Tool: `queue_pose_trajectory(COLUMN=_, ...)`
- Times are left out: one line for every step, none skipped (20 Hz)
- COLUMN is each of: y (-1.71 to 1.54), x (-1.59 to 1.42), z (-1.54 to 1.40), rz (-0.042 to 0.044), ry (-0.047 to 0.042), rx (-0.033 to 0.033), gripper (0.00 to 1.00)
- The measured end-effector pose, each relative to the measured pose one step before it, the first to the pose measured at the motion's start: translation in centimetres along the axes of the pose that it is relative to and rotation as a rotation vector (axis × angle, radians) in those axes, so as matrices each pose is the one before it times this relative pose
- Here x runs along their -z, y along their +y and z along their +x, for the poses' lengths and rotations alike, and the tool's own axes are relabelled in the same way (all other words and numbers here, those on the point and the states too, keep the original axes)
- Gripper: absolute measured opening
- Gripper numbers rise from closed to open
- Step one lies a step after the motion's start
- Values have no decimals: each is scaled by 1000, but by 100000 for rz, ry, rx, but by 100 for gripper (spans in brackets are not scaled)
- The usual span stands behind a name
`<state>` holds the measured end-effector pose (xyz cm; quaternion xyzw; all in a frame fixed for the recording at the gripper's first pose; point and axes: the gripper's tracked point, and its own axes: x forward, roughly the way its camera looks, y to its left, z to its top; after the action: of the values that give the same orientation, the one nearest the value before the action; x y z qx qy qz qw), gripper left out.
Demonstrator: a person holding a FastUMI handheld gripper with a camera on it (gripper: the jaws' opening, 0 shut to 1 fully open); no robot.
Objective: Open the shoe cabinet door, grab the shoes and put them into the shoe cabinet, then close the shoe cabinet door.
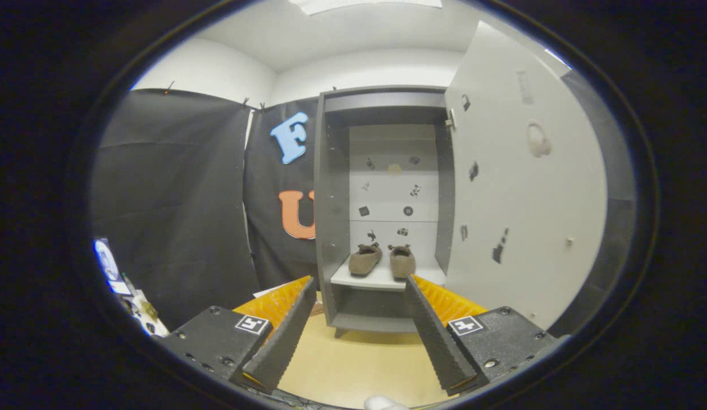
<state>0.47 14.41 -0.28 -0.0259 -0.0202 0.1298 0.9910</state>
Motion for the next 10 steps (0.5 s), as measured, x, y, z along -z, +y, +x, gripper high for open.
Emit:
queue_pose_trajectory(y=-1177, x=436, z=-1615, rz=978, ry=-663, rx=846, gripper=99)
queue_pose_trajectory(y=-1100, x=174, z=-1428, rz=311, ry=-421, rx=1382, gripper=99)
queue_pose_trajectory(y=-1567, x=196, z=-1136, rz=150, ry=-307, rx=2670, gripper=99)
queue_pose_trajectory(y=-1759, x=-18, z=-997, rz=230, ry=-265, rx=3189, gripper=99)
queue_pose_trajectory(y=-1685, x=-177, z=-803, rz=511, ry=-328, rx=3216, gripper=99)
queue_pose_trajectory(y=-1872, x=-163, z=-647, rz=87, ry=-254, rx=3452, gripper=99)
queue_pose_trajectory(y=-1994, x=-204, z=-295, rz=-237, ry=-347, rx=3437, gripper=99)
queue_pose_trajectory(y=-2129, x=-260, z=-75, rz=257, ry=-217, rx=3608, gripper=99)
queue_pose_trajectory(y=-1832, x=-131, z=87, rz=735, ry=125, rx=2854, gripper=99)
queue_pose_trajectory(y=-1710, x=29, z=204, rz=1405, ry=1234, rx=2055, gripper=99)
